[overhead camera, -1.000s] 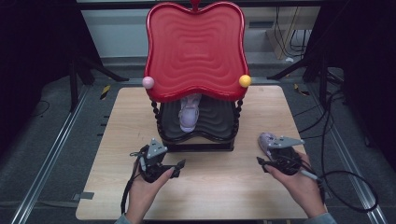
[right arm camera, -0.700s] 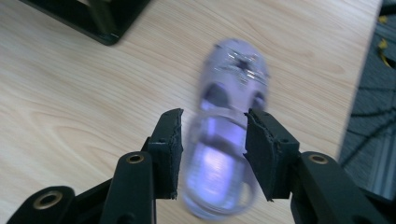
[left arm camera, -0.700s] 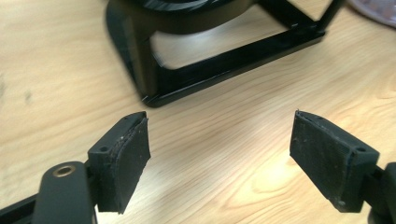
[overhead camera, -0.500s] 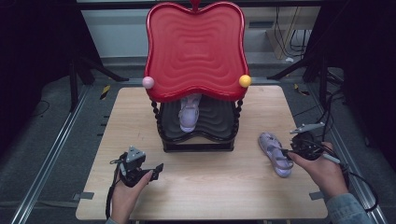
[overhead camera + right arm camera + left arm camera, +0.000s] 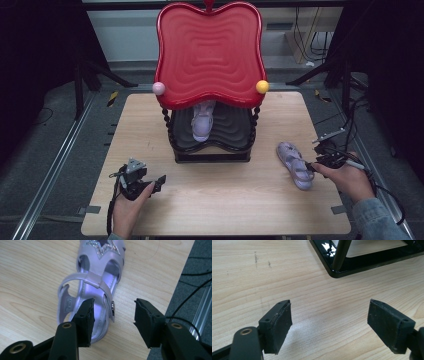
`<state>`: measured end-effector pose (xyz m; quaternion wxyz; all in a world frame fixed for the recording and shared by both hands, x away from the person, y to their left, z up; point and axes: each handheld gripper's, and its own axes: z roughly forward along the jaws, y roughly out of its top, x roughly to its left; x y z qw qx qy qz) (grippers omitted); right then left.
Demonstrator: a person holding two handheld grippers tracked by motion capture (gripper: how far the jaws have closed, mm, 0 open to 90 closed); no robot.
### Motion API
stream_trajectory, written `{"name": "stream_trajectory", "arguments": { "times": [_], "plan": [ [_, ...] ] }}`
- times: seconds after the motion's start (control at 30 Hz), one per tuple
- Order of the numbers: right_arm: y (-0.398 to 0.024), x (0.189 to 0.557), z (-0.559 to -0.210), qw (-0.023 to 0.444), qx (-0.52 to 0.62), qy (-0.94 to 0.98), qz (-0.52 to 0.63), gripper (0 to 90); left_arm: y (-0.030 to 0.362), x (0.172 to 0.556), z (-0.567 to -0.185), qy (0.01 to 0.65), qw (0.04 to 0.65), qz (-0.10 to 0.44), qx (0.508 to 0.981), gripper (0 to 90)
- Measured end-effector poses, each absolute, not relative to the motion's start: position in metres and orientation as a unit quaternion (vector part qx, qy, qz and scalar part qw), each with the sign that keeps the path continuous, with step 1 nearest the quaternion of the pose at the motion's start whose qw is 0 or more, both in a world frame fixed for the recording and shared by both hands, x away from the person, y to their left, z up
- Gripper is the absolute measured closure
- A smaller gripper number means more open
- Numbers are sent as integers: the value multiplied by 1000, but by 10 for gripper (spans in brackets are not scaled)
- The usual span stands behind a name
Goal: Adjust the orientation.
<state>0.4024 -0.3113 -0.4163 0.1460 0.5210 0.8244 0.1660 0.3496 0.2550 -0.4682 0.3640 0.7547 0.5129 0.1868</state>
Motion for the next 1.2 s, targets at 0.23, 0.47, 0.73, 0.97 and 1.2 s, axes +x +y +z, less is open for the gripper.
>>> {"name": "stream_trajectory", "arguments": {
  "times": [0.23, 0.47, 0.73, 0.97, 1.2],
  "plan": [
    [-309, 416, -434, 110, 522, 834, 140, 602, 253, 350, -471, 510, 361, 184, 759, 190],
    [-308, 423, -447, 83, 518, 843, 118, 773, 254, 351, -473, 512, 359, 182, 759, 190],
    [-310, 408, -434, 92, 500, 850, 136, 830, 256, 351, -474, 515, 359, 182, 757, 190],
    [-286, 368, -414, 91, 442, 877, 168, 830, 254, 352, -475, 513, 355, 183, 760, 190],
    [-224, 359, -412, 75, 355, 909, 204, 830, 254, 352, -478, 514, 353, 181, 760, 191]
  ]
}}
